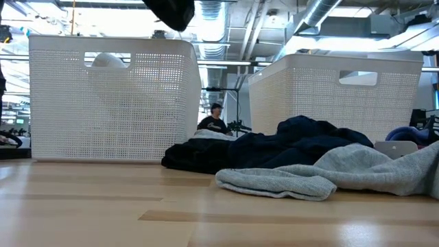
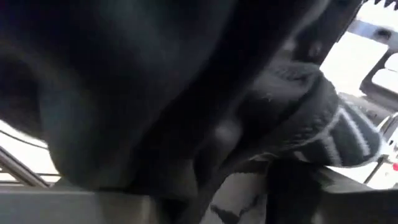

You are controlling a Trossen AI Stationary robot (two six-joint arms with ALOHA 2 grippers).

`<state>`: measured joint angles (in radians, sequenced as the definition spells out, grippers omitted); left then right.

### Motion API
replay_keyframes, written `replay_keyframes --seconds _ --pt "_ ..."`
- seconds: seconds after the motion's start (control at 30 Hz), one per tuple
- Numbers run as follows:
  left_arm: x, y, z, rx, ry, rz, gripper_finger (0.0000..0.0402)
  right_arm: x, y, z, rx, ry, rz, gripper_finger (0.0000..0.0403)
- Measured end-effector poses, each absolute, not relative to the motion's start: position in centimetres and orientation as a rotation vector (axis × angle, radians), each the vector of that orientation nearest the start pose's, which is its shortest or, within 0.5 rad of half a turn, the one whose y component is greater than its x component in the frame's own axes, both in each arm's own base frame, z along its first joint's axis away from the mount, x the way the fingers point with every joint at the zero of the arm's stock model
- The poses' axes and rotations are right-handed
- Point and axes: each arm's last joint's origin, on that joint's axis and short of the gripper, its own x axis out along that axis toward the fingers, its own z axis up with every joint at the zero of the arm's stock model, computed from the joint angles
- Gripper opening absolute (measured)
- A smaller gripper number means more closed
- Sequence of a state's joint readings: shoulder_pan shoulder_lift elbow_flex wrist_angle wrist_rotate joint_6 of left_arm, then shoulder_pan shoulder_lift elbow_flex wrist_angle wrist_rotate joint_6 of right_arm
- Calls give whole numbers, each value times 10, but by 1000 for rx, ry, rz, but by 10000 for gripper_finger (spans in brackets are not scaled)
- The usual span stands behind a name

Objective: Sort clothes
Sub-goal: Put the black underwear into the right white bin

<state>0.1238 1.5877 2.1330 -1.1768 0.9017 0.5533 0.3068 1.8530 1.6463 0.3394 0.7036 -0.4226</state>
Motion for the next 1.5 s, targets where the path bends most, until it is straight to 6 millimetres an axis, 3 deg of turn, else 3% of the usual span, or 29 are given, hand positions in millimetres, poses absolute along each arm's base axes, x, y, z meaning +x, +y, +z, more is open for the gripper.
replay_keyframes --seconds 0.1,0.2,0.27,0.57,0.83,1.17,1.5 --pt "272 11 494 200 341 -878 0 419 116 378 -396 -33 -411 161" --pt "272 11 494 203 343 -879 0 419 116 378 -445 -15 -409 52" --pt "272 11 494 202 353 -865 5 419 117 377 -468 -3 -408 19" --pt "268 16 485 242 521 -685 101 416 116 376 -577 79 -546 3" --pt "252 18 495 328 551 -505 193 407 110 385 -658 168 -718 1" --pt "240 22 491 286 628 -477 205 384 107 410 -709 234 -835 0" --pt "235 28 486 270 695 -389 206 345 91 445 -688 327 -988 0"
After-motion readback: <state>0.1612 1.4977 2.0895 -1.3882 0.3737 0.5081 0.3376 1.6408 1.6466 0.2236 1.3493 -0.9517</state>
